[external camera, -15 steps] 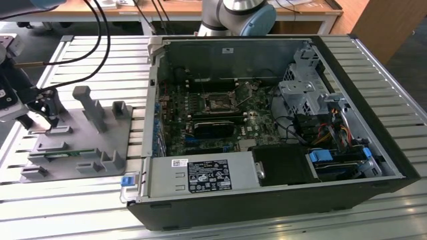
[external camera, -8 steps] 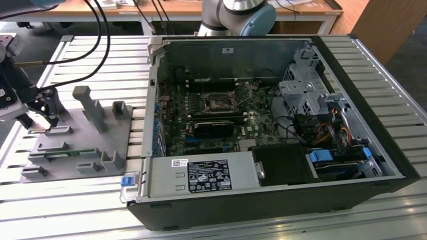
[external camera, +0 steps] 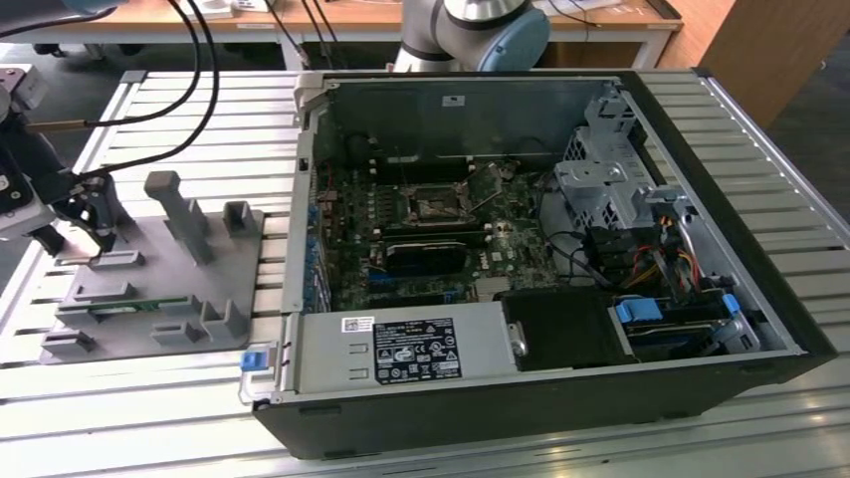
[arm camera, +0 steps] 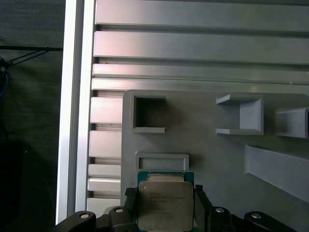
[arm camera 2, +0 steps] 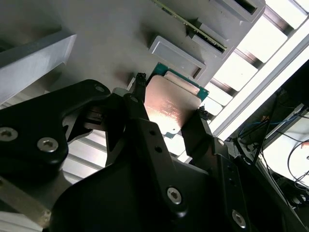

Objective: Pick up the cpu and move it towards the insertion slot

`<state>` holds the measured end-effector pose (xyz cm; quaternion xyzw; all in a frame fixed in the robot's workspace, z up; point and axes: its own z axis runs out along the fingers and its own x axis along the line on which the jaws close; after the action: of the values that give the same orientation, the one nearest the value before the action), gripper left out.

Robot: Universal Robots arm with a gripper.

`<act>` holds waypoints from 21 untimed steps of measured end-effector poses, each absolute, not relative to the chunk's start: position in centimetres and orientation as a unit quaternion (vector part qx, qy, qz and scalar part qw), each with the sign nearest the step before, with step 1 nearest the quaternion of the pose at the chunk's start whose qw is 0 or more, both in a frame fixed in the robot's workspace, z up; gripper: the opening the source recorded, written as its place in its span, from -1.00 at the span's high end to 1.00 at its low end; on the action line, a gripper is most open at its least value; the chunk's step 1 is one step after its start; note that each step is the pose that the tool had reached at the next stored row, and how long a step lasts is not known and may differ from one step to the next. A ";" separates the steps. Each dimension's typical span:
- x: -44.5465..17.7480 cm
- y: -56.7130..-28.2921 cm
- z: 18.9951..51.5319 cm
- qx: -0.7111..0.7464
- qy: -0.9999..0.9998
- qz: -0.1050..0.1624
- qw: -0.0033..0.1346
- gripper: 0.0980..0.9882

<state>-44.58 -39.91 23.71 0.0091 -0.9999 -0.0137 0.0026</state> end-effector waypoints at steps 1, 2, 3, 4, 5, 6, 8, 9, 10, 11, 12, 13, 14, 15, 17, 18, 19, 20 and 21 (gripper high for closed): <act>-44.6 -39.9 23.7 0.009 -1.000 -0.014 0.003 0.00; -44.6 -39.9 23.7 0.009 -1.000 -0.014 0.003 0.00; -44.6 -39.9 23.7 0.009 -1.000 -0.014 0.003 0.00; -44.6 -39.9 23.7 0.009 -1.000 -0.014 0.003 0.00; -44.6 -39.9 23.8 0.009 -1.000 -0.014 0.003 0.00; -44.6 -39.9 23.8 0.009 -1.000 -0.014 0.003 0.00; -44.6 -39.9 23.8 0.009 -1.000 -0.014 0.003 0.00; -44.6 -39.9 23.8 0.009 -1.000 -0.014 0.003 0.00; -44.6 -39.9 23.8 0.009 -1.000 -0.013 0.003 0.00; -44.6 -39.8 23.8 0.009 -1.000 -0.013 0.003 0.00; -44.6 -39.8 23.9 0.009 -1.000 -0.013 0.003 0.00; -44.6 -39.8 23.9 0.009 -1.000 -0.013 0.003 0.00; -44.6 -39.8 23.9 0.009 -1.000 -0.013 0.003 0.00; -44.6 -39.8 23.9 0.009 -1.000 -0.012 0.003 0.00; -44.6 -39.7 24.0 0.009 -1.000 -0.012 0.003 0.00; -44.6 -39.7 24.0 0.009 -1.000 -0.011 0.003 0.00; -44.6 -39.7 24.1 0.009 -1.000 -0.011 0.003 0.00; -44.6 -39.6 24.1 0.009 -1.000 -0.010 0.003 0.00; -44.6 -39.6 24.1 0.009 -1.000 -0.010 0.003 0.00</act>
<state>-44.58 -39.64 24.15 0.0091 -0.9999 -0.0100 0.0027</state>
